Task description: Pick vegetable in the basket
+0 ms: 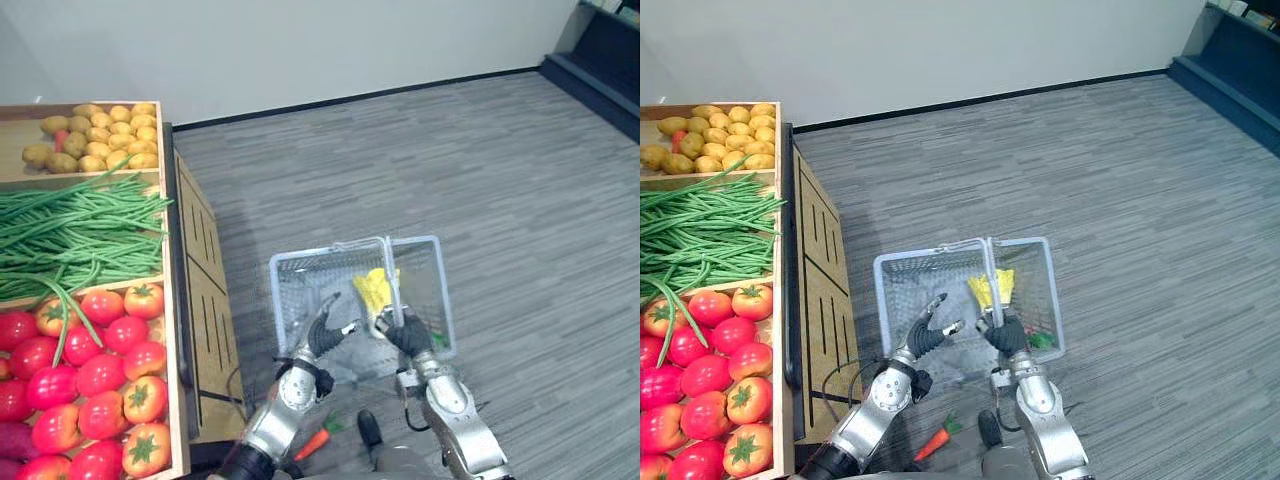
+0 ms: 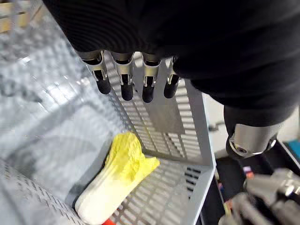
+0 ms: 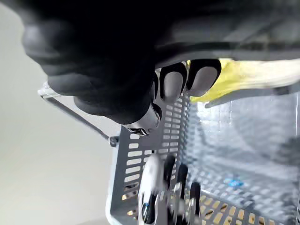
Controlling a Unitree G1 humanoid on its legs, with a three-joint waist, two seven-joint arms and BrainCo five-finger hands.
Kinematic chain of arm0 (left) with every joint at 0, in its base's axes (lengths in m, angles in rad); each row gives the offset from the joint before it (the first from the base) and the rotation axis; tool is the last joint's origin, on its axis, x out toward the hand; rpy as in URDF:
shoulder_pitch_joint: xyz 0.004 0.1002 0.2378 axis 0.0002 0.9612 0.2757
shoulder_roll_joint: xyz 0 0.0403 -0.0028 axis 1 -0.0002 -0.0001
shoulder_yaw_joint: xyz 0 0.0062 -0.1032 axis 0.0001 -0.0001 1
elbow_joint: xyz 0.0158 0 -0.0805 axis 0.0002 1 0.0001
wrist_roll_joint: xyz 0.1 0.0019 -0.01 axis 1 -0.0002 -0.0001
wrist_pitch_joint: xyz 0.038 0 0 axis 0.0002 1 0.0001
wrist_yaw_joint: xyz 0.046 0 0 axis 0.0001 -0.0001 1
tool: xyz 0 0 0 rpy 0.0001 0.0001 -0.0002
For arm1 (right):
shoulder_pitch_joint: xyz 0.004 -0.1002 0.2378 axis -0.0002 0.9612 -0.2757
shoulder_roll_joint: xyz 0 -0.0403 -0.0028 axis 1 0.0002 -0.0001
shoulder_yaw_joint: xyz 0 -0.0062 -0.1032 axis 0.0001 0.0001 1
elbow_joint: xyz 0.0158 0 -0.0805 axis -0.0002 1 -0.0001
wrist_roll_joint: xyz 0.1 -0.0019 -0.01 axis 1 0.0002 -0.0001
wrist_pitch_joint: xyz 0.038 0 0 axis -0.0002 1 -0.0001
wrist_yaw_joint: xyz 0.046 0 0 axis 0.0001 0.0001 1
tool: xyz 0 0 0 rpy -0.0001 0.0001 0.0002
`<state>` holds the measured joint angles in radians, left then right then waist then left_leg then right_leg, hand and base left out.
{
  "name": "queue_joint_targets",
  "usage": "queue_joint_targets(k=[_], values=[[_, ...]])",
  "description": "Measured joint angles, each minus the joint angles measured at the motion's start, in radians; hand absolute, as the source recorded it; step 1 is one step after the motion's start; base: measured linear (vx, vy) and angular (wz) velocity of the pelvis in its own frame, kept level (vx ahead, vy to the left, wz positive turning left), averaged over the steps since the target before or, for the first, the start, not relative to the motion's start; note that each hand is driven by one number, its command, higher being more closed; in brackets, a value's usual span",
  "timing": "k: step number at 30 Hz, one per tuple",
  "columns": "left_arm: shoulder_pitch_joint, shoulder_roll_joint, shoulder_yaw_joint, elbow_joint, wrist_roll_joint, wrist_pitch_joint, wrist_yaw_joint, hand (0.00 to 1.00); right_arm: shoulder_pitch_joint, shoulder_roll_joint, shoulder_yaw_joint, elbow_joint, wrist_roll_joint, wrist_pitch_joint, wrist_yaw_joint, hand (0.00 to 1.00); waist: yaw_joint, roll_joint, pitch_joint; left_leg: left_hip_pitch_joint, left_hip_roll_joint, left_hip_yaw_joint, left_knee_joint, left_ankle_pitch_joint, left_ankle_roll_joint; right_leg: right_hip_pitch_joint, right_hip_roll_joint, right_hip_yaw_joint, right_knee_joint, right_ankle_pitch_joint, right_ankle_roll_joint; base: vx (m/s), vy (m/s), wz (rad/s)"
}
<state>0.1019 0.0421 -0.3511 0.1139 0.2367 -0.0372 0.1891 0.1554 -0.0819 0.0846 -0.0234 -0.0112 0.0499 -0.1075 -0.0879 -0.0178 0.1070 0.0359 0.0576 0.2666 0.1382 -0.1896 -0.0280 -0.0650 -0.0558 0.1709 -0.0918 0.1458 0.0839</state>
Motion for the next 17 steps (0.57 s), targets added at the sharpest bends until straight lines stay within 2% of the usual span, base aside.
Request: queue_joint_targets(k=[4,8,10,14,17], values=[[0.054,0.000,0.073,-0.032,-0.110,-0.010,-0.031,0.00,0.013,-0.003,-0.088,0.008,-0.005,0.015,-0.025,1.00,0.027,0.018,-0.011,-0.006,-0.003,-0.022,0.000,0.002,0.001,0.004,0.000,-0.026,0.000,-0.002,0.001,-0.05,-0.038,0.21],[0.129,-0.004,0.195,-0.097,-0.189,-0.018,-0.063,0.00,0.014,-0.003,-0.190,0.034,-0.009,0.016,-0.023,1.00,0.032,0.024,-0.015,-0.007,-0.006,-0.053,-0.001,0.010,0.007,0.020,-0.011,-0.067,-0.001,-0.003,0.001,-0.02,0.000,0.21],[0.147,0.004,0.262,-0.097,-0.188,-0.018,-0.077,0.00,0.023,-0.007,-0.243,0.066,-0.009,0.016,-0.019,1.00,0.047,0.023,-0.018,-0.004,-0.008,-0.073,-0.002,0.010,0.007,0.034,-0.015,-0.091,-0.001,-0.008,0.000,-0.03,-0.012,0.32],[0.217,0.020,0.404,-0.075,-0.188,-0.017,-0.078,0.00,0.070,-0.006,-0.274,0.096,-0.009,0.016,0.012,1.00,0.056,0.021,-0.041,0.008,-0.015,-0.091,-0.039,0.022,0.006,0.045,-0.018,-0.116,0.003,-0.027,0.001,-0.02,-0.025,0.21],[0.230,0.038,0.455,-0.014,-0.198,-0.015,-0.080,0.00,0.090,-0.007,-0.289,0.123,-0.020,0.016,0.028,1.00,0.072,0.019,-0.042,0.013,-0.016,-0.098,-0.041,0.024,0.006,0.051,-0.020,-0.117,0.004,-0.028,0.000,0.00,-0.004,0.02]])
